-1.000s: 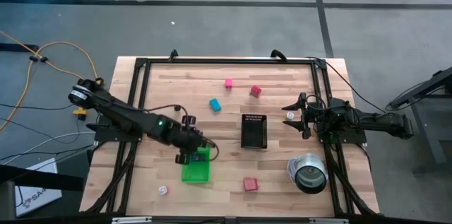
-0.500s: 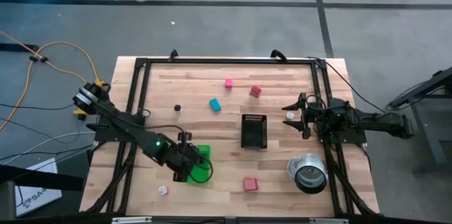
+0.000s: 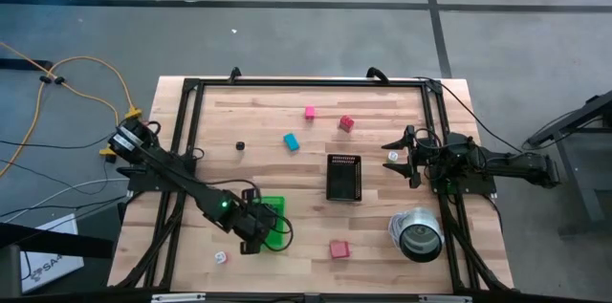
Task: Pick & Place Office items
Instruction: Put the black digital clock into the green bin
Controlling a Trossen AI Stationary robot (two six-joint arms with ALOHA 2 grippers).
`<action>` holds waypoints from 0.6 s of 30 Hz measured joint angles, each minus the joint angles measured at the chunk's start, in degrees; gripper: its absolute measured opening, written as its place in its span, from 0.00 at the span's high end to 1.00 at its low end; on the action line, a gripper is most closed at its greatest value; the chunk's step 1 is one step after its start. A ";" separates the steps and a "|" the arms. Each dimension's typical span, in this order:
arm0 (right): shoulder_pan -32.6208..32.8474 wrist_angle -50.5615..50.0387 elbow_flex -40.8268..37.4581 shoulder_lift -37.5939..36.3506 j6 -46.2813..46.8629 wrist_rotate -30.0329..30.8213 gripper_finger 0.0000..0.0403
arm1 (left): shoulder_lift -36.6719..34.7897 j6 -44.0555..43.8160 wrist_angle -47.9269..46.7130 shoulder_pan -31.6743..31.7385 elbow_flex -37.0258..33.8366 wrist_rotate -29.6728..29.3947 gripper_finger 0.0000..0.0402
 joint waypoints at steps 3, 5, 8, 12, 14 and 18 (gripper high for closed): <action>0.00 0.00 -0.01 0.00 0.00 0.02 0.38 | 0.84 -0.65 0.95 0.00 0.02 0.55 0.61; 0.00 0.00 0.01 0.00 0.00 0.00 0.38 | 1.58 -0.67 1.36 0.01 0.02 0.80 0.61; 0.00 0.00 -0.01 0.02 0.00 0.00 0.38 | 3.12 -1.29 2.24 0.02 0.02 2.30 0.61; 0.00 0.00 0.01 0.00 0.00 -0.01 0.38 | 4.51 -1.51 3.14 0.00 0.02 3.12 0.61; 0.00 0.00 0.01 0.00 0.00 -0.01 0.38 | 4.63 -1.51 3.21 0.00 0.02 3.09 0.61; 0.00 0.00 0.02 0.00 0.00 -0.01 0.38 | 4.59 -1.65 3.41 0.02 0.02 3.06 0.61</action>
